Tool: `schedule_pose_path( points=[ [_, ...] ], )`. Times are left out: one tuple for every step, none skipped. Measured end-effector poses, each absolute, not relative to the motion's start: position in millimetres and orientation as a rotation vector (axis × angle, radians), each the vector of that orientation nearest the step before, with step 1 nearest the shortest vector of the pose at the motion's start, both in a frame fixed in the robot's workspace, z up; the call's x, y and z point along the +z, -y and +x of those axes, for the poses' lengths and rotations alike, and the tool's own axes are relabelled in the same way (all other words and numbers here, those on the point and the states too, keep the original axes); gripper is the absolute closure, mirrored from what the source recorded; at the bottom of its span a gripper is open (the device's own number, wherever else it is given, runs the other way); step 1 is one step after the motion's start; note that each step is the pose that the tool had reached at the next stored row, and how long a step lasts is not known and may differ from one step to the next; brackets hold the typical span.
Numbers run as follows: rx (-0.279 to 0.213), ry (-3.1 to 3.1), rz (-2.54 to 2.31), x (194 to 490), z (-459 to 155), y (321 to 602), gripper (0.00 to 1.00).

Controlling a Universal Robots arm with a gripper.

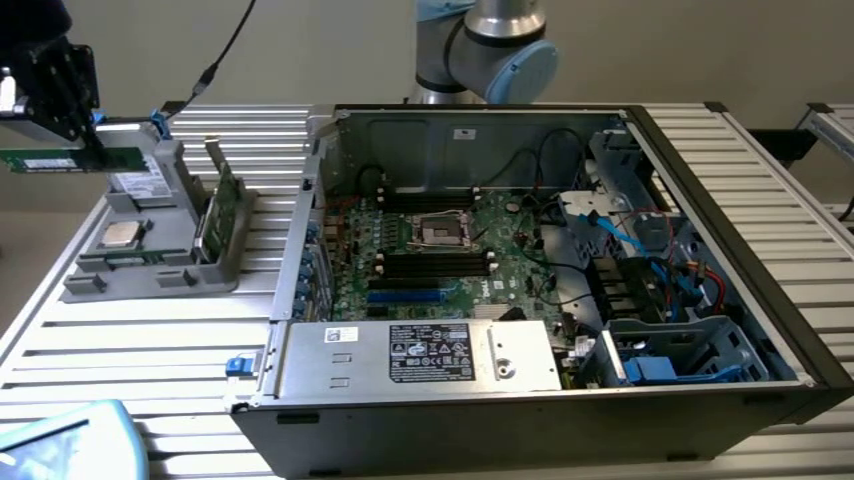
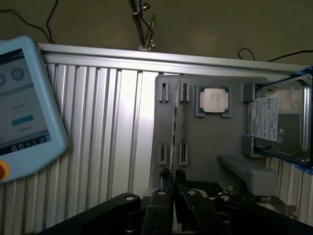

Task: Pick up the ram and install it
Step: 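Pick up the ram and move it above insertion slot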

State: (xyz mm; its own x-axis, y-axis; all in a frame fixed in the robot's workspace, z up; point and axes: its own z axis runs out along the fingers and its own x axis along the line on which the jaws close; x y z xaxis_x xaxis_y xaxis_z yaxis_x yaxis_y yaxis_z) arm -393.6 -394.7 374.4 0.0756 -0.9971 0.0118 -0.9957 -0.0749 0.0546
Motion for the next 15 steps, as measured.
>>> schedule_pose_path(
  points=[
    [-0.044,2.103,2.268,374,-394,395,0.86],
    [-0.044,2.103,2.268,375,-393,395,0.86],
    [-0.044,2.102,2.269,377,-391,395,0.86],
    [-0.044,2.101,2.269,379,-388,395,0.86],
    [-0.045,2.102,2.270,382,-386,395,0.86],
    [-0.046,2.102,2.271,385,-382,395,0.86],
    [-0.047,2.102,2.271,388,-379,395,0.86],
    [-0.047,2.102,2.272,391,-375,395,0.86],
    [-0.047,2.102,2.271,394,-371,395,0.86],
    [-0.047,2.102,2.271,398,-367,395,0.86],
    [-0.047,2.102,2.271,401,-363,395,0.86],
    [-0.047,2.102,2.271,404,-359,395,0.86],
    [-0.048,2.102,2.271,408,-355,395,0.86],
    [-0.048,2.102,2.271,411,-352,395,0.86],
    [-0.048,2.102,2.271,414,-348,395,0.86]
  ],
)
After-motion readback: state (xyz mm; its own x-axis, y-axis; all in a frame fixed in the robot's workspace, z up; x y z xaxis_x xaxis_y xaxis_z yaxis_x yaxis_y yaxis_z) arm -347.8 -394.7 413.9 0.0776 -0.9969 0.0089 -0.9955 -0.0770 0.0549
